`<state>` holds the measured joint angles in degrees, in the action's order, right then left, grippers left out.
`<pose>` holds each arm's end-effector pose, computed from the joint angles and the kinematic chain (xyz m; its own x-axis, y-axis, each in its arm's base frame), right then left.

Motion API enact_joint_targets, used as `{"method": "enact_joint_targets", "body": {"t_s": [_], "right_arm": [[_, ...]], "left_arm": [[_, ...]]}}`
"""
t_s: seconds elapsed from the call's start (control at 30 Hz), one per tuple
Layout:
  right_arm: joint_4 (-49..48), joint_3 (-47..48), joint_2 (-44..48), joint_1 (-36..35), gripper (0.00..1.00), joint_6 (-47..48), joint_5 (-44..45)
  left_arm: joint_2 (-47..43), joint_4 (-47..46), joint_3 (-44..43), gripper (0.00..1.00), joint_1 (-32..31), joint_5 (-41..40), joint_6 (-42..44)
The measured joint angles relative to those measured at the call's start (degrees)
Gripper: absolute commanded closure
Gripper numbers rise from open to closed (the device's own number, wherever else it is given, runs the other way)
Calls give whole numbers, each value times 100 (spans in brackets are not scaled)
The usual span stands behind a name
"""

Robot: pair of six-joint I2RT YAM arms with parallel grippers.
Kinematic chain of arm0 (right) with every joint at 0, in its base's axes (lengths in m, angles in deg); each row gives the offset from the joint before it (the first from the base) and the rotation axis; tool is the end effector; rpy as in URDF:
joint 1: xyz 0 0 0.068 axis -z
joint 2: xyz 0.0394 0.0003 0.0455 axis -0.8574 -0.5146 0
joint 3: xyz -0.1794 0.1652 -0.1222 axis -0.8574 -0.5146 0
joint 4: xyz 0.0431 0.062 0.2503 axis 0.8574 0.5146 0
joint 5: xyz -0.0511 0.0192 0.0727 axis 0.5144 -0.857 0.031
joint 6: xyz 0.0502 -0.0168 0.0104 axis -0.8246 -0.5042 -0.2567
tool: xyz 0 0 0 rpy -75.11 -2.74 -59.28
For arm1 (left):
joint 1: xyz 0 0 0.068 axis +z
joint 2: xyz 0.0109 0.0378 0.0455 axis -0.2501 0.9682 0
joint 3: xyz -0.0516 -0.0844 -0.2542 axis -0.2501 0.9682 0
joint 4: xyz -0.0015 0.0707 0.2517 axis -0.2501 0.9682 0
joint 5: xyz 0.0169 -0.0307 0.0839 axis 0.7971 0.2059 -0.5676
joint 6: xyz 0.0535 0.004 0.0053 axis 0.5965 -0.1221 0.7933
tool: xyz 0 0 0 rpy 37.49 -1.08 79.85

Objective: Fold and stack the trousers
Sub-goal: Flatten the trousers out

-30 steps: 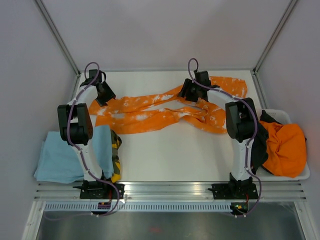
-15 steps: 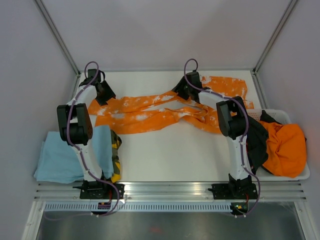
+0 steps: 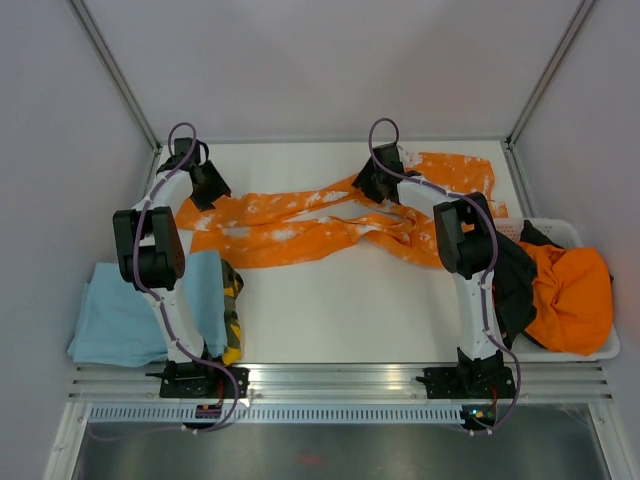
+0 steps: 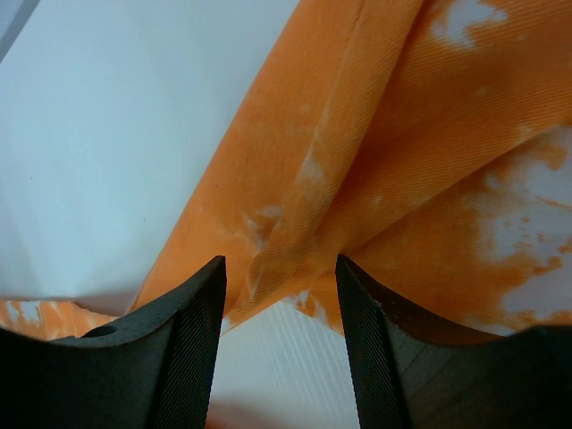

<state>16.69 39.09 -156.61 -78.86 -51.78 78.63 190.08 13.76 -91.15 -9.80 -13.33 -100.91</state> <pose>0.4742 0.1688 0.1564 -0.6307 0.5946 -0.4987 0.3046 0.7807 0.5457 0.4385 0.0345 0.2040 -0.6930 -0.5630 -0.4504 -0.4761 0.8264 -0.3005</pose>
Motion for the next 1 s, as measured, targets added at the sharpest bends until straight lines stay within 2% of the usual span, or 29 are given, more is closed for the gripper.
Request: {"method": "enact_joint_targets", "body": {"t_s": [0.27,0.3,0.33,0.43,0.5,0.53,0.6,0.67,0.8,0.9,0.93,1.0], "right_arm": [[214,240,-74,7,54,52,175],[212,328,-114,7,58,70,192],[205,417,-144,7,66,105,201],[184,643,-251,7,70,177,262],[219,896,-407,7,80,254,284],[236,1058,-505,7,91,284,291],[280,1373,-699,7,97,363,293],[369,1622,-855,7,100,420,289],[562,2111,-1080,7,99,579,262],[645,2288,-1108,9,75,717,155],[654,2350,-1123,13,58,772,70],[640,2437,-1147,22,45,868,-164]], "left_arm": [[0,-120,13,38,13,76,0],[0,-120,17,38,22,90,0],[0,-125,22,38,28,96,2],[0,-127,26,37,72,98,2],[0,-133,33,38,116,98,7],[0,-138,37,37,140,98,11],[0,-142,48,37,195,101,24],[0,-149,61,37,240,101,39],[0,-162,83,37,328,101,46],[0,-195,96,37,367,114,44],[0,-205,96,38,372,129,44],[0,-245,101,38,382,212,42]]}}
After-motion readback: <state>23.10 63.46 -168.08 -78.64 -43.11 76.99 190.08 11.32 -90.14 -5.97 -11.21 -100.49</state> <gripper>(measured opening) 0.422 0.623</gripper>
